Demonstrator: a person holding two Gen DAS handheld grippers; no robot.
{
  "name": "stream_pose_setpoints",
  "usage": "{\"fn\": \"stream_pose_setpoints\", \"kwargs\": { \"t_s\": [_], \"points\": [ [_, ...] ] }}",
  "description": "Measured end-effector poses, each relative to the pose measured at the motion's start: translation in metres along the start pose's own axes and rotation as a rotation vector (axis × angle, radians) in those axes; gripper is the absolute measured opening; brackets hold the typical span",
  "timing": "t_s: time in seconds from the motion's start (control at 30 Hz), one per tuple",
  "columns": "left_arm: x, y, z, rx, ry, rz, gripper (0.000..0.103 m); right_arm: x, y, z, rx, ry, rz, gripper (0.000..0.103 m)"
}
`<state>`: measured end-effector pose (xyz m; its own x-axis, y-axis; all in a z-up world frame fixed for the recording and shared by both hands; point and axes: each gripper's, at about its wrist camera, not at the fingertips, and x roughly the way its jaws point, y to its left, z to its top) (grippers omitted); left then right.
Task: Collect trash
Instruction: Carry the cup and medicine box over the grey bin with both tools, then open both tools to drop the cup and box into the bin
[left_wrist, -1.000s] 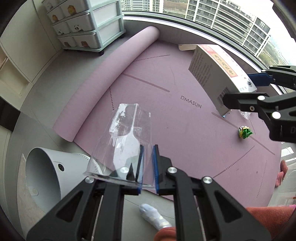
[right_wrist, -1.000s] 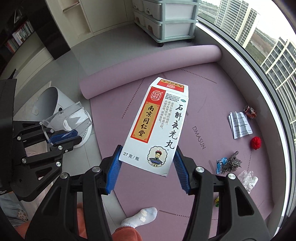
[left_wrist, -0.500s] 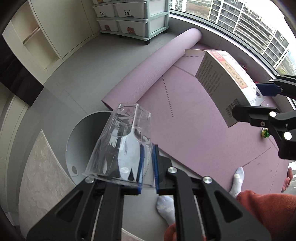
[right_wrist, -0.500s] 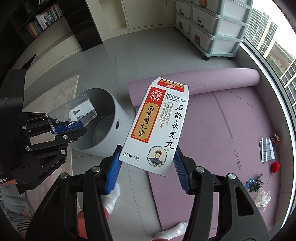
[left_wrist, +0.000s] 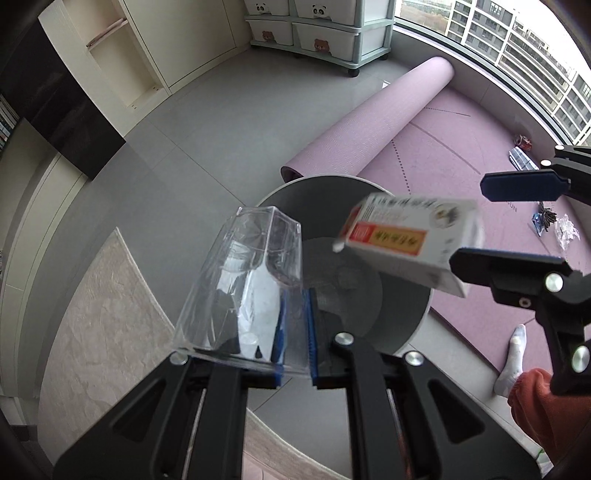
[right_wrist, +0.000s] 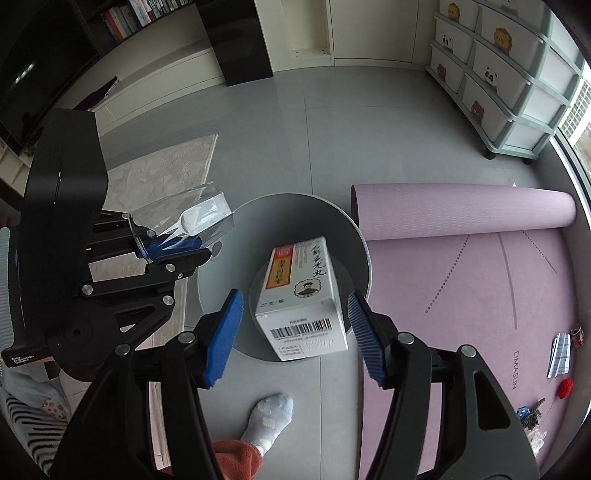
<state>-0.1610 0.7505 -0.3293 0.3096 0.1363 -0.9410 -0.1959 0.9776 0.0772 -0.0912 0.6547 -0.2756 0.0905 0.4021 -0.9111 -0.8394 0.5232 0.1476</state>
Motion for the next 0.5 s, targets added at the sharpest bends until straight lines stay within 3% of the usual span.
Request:
{"fn": "stream_pose_setpoints", "kwargs": {
  "t_s": [0.4, 0.47, 0.5],
  "points": [
    [0.002, -0.009, 0.007, 0.015, -0.021, -0.045, 0.014, -0.007, -0.006, -0.007, 0.029, 0.02, -0.036, 0.058],
    [0.005, -0.014, 0.011, 0.022, -0.012, -0.055, 0.023, -0.009, -0.013, -0.011, 0.046, 0.024, -0.041, 0.058],
    [0.006, -0.016, 0.013, 0.027, -0.012, -0.05, 0.037, -0.01, -0.016, -0.013, 0.053, 0.024, -0.045, 0.058]
  ]
}}
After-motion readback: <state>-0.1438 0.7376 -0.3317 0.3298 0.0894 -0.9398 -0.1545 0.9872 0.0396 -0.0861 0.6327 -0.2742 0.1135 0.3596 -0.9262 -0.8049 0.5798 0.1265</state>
